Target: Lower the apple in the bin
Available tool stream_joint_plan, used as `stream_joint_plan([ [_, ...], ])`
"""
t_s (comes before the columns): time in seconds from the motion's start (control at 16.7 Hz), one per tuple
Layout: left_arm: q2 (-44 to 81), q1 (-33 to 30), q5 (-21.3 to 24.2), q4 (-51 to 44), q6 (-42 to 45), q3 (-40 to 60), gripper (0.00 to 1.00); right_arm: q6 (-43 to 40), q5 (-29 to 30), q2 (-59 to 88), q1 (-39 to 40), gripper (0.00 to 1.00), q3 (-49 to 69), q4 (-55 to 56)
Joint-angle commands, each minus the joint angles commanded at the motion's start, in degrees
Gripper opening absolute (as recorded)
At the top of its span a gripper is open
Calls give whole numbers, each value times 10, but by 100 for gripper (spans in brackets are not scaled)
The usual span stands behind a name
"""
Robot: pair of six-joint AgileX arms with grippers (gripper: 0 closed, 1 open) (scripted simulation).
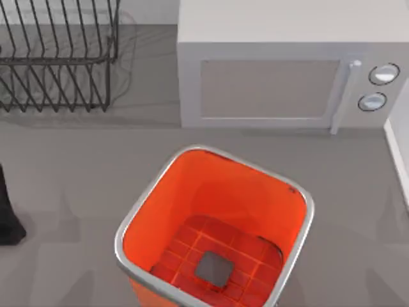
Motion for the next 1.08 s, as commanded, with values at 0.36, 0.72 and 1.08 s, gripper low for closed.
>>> stream_joint_plan([
  [0.36, 61, 5, -1, -44, 53, 54, 100, 0, 0, 0, 0, 100, 0, 0],
  [0.72, 334, 19, 0, -203, 235, 233, 100, 0, 0, 0, 0, 100, 0, 0],
  [1.08, 684, 36, -1, -395, 443, 428, 100, 0, 0, 0, 0, 100, 0, 0],
])
